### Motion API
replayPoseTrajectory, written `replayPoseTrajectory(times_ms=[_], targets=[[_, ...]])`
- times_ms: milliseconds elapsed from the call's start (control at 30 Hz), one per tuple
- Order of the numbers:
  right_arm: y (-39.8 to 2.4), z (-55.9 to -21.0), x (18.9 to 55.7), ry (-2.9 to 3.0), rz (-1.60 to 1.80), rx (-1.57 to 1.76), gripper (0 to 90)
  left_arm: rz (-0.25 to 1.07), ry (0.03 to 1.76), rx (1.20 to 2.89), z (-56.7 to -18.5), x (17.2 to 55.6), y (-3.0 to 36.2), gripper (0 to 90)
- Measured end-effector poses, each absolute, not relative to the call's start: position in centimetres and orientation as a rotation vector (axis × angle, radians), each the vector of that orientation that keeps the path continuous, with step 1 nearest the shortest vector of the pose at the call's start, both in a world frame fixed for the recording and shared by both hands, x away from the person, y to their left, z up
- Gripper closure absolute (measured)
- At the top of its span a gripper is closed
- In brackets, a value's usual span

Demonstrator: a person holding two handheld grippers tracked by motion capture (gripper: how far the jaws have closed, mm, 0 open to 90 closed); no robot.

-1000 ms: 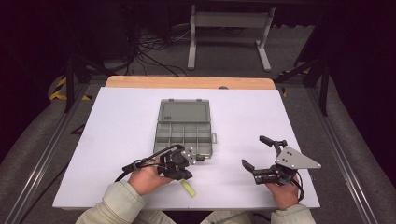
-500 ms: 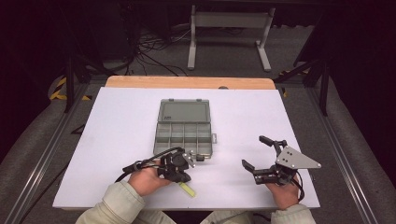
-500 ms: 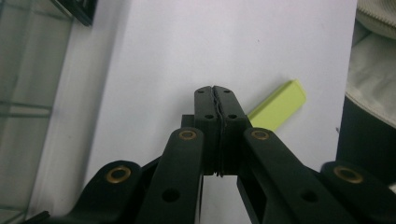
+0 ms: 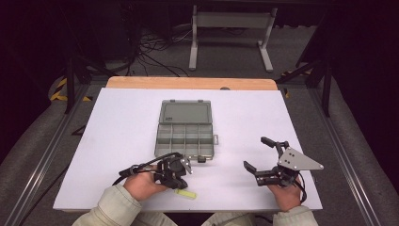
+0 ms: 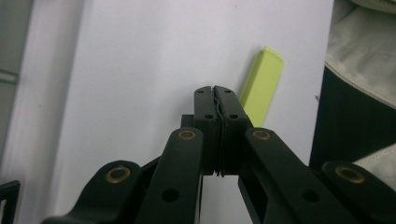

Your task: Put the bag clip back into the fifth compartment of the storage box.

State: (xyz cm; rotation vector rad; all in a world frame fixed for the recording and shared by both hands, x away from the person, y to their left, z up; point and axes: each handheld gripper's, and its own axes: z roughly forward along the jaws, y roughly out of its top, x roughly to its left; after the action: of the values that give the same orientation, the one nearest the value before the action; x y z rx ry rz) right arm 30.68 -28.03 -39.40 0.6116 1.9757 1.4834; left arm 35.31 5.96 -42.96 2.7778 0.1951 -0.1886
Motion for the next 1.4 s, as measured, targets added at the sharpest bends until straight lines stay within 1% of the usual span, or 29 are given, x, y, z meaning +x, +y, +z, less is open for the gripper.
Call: replayPoseTrajectory(times_ms=[433,533,633,667,700,767,800,867,933,1033,1067,1167,1200,1400], targets=[[-28.0,-39.4,30.7,1.972,1.484,0.608,4.5,-0.215,0.168,2.799,-42.9,34.9,6.1,87.3],[-28.0,-39.4,30.7,1.973,1.484,0.605,4.5,-0.2,0.178,2.798,-42.8,35.0,6.2,86.1],[-28.0,-39.4,30.7,1.971,1.485,0.603,4.5,-0.179,0.187,2.781,-42.6,34.9,6.3,79.5],[-28.1,-39.4,30.7,1.97,1.485,0.603,4.6,-0.168,0.171,2.775,-42.4,34.9,6.4,75.7],[-28.0,-39.4,30.7,1.97,1.482,0.603,4.5,-0.157,0.195,2.755,-42.3,34.7,6.4,71.9],[-28.0,-39.3,30.6,1.971,1.481,0.598,4.6,-0.133,0.187,2.748,-42.2,34.8,6.5,61.4],[-28.0,-39.3,30.6,1.971,1.481,0.598,4.6,-0.13,0.194,2.737,-42.0,34.8,6.5,61.4],[-27.9,-39.3,30.6,1.973,1.48,0.598,4.6,-0.121,0.196,2.712,-41.8,34.6,6.6,51.7],[-27.9,-39.3,30.6,1.976,1.48,0.593,4.5,-0.125,0.178,2.698,-41.6,34.4,6.6,43.8],[-27.9,-39.3,30.6,1.977,1.482,0.596,4.5,-0.123,0.183,2.693,-41.5,34.0,6.3,26.5],[-27.9,-39.3,30.6,1.974,1.483,0.597,4.5,-0.113,0.184,2.692,-41.5,33.8,6.2,22.1],[-27.9,-39.3,30.6,1.975,1.484,0.594,4.5,-0.112,0.172,2.683,-41.4,33.5,5.9,14.7],[-27.9,-39.3,30.6,1.978,1.483,0.595,4.4,-0.106,0.187,2.68,-41.3,33.4,5.9,10.4],[-28.0,-39.3,30.6,1.975,1.485,0.593,4.4,-0.101,0.196,2.661,-41.5,32.7,5.6,6.3]])
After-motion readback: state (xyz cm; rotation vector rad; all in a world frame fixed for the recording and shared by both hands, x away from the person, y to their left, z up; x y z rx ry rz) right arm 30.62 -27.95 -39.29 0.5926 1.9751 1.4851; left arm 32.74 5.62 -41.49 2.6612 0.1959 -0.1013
